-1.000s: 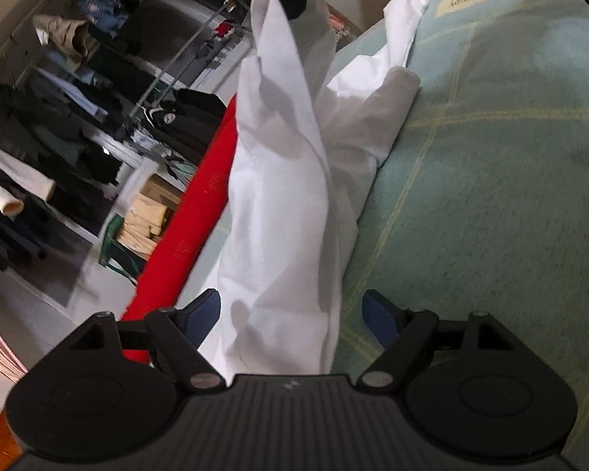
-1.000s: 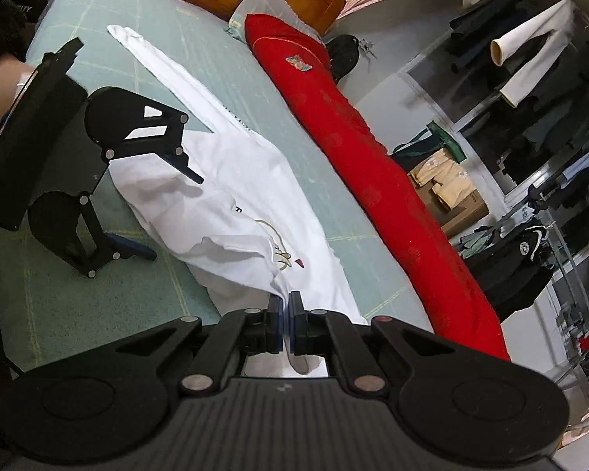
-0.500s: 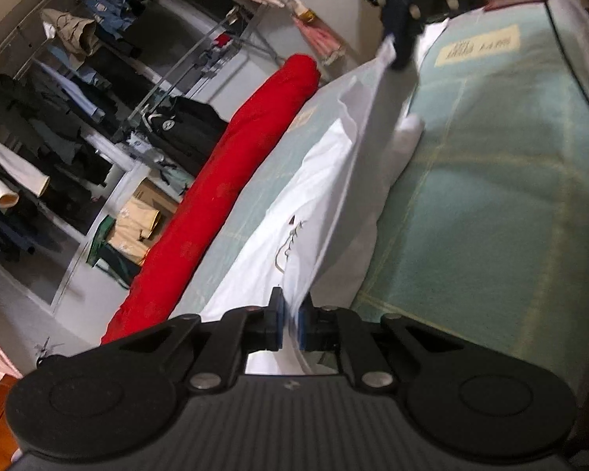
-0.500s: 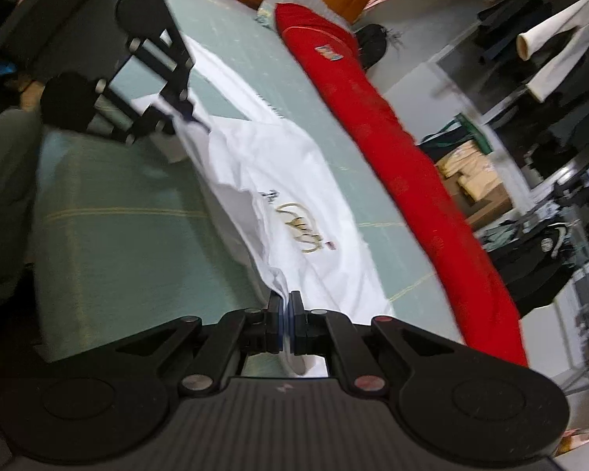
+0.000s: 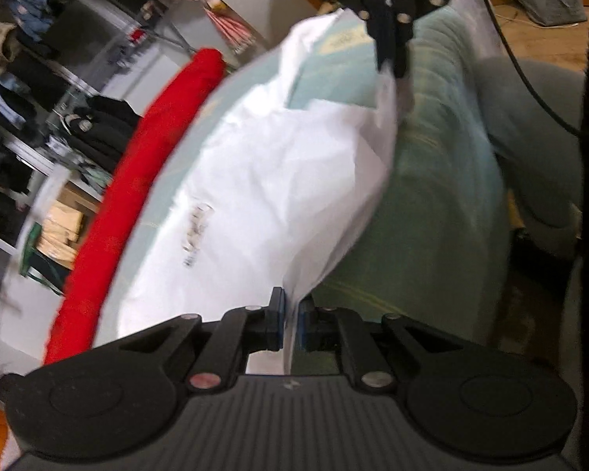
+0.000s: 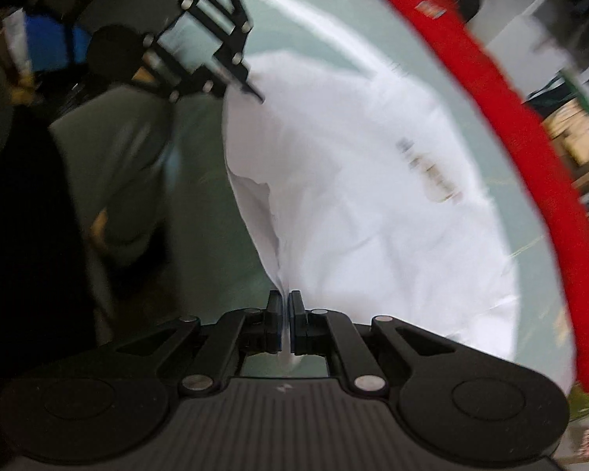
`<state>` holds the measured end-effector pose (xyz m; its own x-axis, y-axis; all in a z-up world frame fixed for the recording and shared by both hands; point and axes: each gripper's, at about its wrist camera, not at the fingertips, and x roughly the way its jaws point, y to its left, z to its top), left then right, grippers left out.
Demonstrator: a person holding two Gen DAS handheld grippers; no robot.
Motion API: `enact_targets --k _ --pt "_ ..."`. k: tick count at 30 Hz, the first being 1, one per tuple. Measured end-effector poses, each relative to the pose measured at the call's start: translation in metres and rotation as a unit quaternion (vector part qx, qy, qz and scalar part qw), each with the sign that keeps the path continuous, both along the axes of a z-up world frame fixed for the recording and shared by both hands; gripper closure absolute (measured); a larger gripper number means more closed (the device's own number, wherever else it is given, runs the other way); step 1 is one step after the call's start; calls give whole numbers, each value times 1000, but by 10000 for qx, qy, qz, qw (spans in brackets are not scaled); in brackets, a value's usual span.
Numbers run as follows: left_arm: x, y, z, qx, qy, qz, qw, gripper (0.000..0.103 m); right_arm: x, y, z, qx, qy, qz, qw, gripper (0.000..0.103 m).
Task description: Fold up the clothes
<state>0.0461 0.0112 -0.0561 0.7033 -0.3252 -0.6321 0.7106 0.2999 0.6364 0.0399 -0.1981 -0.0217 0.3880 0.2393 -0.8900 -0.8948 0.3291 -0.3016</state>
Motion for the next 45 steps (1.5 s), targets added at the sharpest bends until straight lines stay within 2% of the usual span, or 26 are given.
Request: enact_targets --k 4,6,8,10,13,15,18,19,21,24,26,28,31,35,37,38,42,44,45 --pt "-9 6 2 -184 328 -10 9993 88 -5 -2 -15 -194 90 -77 9997 88" --pt "-11 11 8 -380 504 68 9980 88 -3 -7 -11 -51 50 -215 9997 86" --pt "-6 19 19 -678 686 279 9949 87 3 -15 -3 171 13 -388 9991 80" --pt "-1 28 30 -1012 865 534 9897 85 9 -24 6 436 15 -596 9973 75" --pt "17 55 52 -1718 1057 1085 9734 75 16 -36 19 798 -7 -864 9931 69" --pt "32 74 62 -2129 1087 1547 9586 57 19 -44 27 980 -67 -1000 9901 64" --pt "59 107 65 -2650 1183 2285 9293 56 24 -56 35 1225 -194 -1229 9846 60" --pt "68 118 63 -2816 1290 2502 9173 55 26 -59 37 1308 -238 -1312 9824 59" --pt "88 141 49 -3195 1661 2973 8843 55 31 -68 40 1521 -270 -1485 9768 58" --pt "106 163 16 -3536 2164 3469 8413 56 37 -79 40 1930 -221 -1755 9651 56" --pt "117 176 -6 -3738 2487 3776 8098 57 39 -84 36 2148 -209 -1925 9573 56" --pt "118 180 -20 -3893 2511 3882 7967 57 41 -88 30 2347 -160 -2073 9496 55" --pt "113 179 -20 -4129 2435 3788 7917 57 42 -91 22 2673 -63 -2239 9372 55" --pt "111 176 -17 -4335 2433 3656 7869 57 53 -84 14 3420 294 -2245 9120 53" --pt "111 176 -15 -4406 2525 3598 7827 57 66 -66 8 3633 456 -2204 9041 46" --pt "111 176 -14 -4442 2573 3568 7805 56 71 -56 5 3658 491 -2173 9036 45" --pt "107 180 -4 -4335 2342 3689 7881 53 89 6 -2 3500 397 -1939 9156 29" --pt "105 188 3 -4317 2185 3828 7870 52 93 43 -4 3260 177 -1795 9280 17" --pt "104 193 7 -4320 2092 3906 7855 50 94 63 -5 3109 3 -1690 9353 6"
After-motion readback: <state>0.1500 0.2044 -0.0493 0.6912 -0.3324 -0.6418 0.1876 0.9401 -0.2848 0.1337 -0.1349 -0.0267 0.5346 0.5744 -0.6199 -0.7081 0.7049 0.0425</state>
